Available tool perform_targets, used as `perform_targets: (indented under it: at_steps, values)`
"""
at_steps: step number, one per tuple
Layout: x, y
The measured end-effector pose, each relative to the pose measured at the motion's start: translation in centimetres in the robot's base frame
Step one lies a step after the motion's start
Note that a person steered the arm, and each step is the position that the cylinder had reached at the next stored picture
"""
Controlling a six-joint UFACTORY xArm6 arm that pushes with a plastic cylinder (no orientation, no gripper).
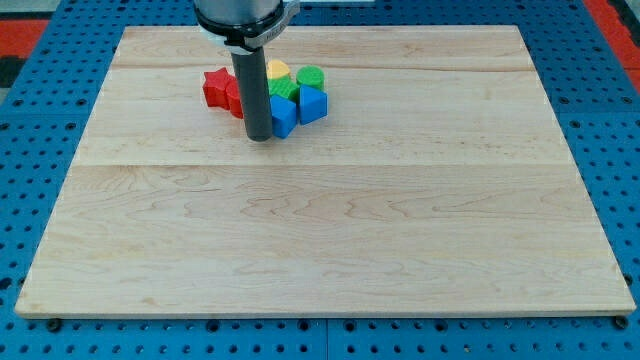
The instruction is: Separate the blue blocks from the green blocks
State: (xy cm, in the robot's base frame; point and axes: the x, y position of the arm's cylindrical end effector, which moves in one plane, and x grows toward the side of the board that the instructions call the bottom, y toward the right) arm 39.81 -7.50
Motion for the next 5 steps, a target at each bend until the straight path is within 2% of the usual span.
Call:
perform_targets:
  at_steps: [1,2,3,5]
  values:
    - [0.1,-1.2]
    - [-0.3,-5.3]
    - [-0.8,-4.8]
    - [-1.2,1.3]
